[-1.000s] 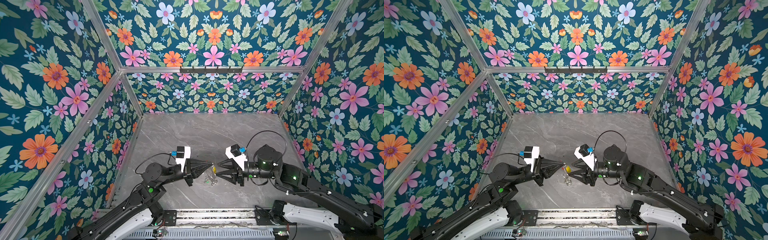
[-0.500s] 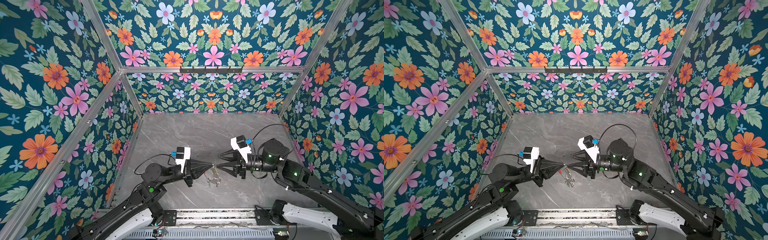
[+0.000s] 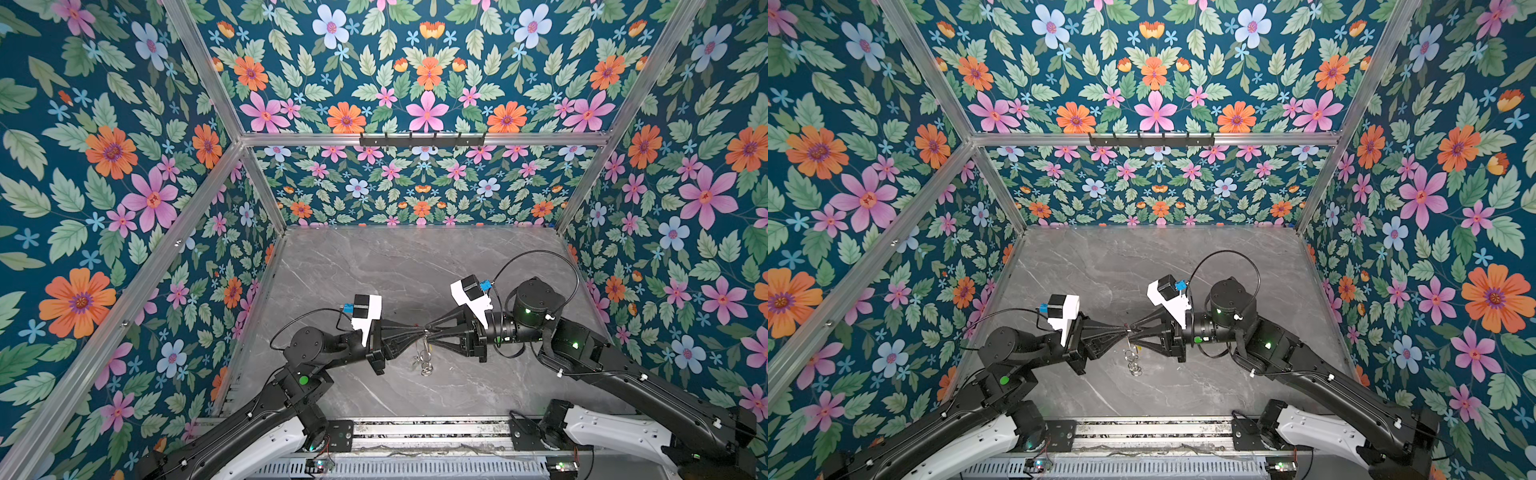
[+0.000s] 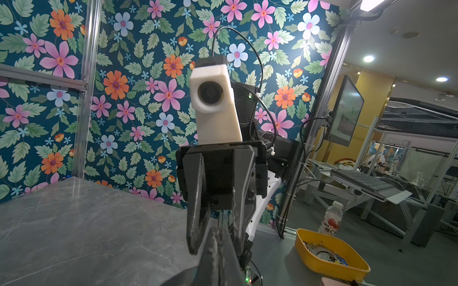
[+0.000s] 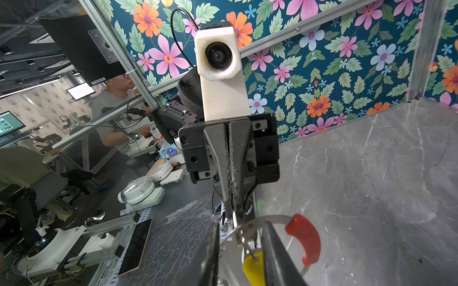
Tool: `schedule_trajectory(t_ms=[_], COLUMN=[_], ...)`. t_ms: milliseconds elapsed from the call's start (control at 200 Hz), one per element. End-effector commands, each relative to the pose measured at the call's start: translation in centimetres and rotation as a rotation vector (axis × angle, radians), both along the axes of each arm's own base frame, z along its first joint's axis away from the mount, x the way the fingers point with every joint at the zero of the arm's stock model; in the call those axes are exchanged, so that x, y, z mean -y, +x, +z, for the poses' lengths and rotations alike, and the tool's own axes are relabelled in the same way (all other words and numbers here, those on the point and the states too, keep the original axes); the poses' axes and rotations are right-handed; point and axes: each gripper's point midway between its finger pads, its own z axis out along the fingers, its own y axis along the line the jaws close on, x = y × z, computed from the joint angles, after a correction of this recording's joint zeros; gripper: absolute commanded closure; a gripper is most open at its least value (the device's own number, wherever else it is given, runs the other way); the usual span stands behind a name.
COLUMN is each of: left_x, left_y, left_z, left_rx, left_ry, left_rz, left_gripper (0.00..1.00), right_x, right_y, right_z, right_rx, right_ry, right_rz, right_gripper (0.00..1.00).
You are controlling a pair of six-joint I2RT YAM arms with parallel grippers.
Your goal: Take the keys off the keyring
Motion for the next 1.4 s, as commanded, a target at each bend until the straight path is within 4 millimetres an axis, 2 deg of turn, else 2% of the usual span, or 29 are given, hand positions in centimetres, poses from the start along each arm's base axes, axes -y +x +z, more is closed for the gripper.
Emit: schedule_trajectory(t_ms=[0, 65, 160, 425, 525, 640, 750, 985, 1200, 1395], left_x=[-0.5, -0.5, -0.5, -0.5, -0.4, -0.7, -1.1, -0.2, 1.0, 1.9], left_y=[-0.3, -0.3, -0.3, 0.0, 0.4, 0.9, 1.1, 1.0, 0.3, -0.1], left_z=[1.2, 1.2, 1.1, 1.0, 0.9, 0.2, -0.6, -2.9, -4.3, -4.6], left_rx=[0.035, 0.036, 0.037, 0.022, -0.009, -0.044, -0.071, -0.150, -0.197, -0.198], left_ry=[-0.046, -0.047, -0.045, -0.039, -0.026, 0.025, 0.099, 0.317, 0.425, 0.461], left_rz=[0.001, 0.004, 0.005, 0.022, 0.034, 0.072, 0.106, 0.073, -0.016, -0.081], left_gripper=[1.00, 1.00, 1.00, 1.00, 1.00, 0.73, 0.62, 0.60, 0.59, 0.59], right_x=[-0.1, -0.1, -0.1, -0.2, 0.0, 0.4, 0.9, 2.4, 2.9, 2.8], right_y=[-0.1, -0.1, 0.0, -0.1, 0.1, 0.4, 0.8, 1.1, 0.7, -0.1], right_z=[0.5, 0.3, 0.2, 0.1, -0.1, -1.2, -2.6, -4.9, -5.4, -5.7], right_rx=[0.003, 0.000, -0.002, -0.006, -0.014, -0.036, -0.057, -0.056, -0.047, -0.051], right_ry=[0.021, 0.018, 0.015, 0.010, -0.011, -0.083, -0.179, -0.365, -0.443, -0.476], right_rz=[0.011, 0.010, 0.008, 0.010, -0.006, -0.036, -0.076, -0.115, -0.082, -0.020], right_gripper=[0.73, 0.73, 0.79, 1.00, 1.00, 1.00, 1.00, 1.00, 1.00, 1.00])
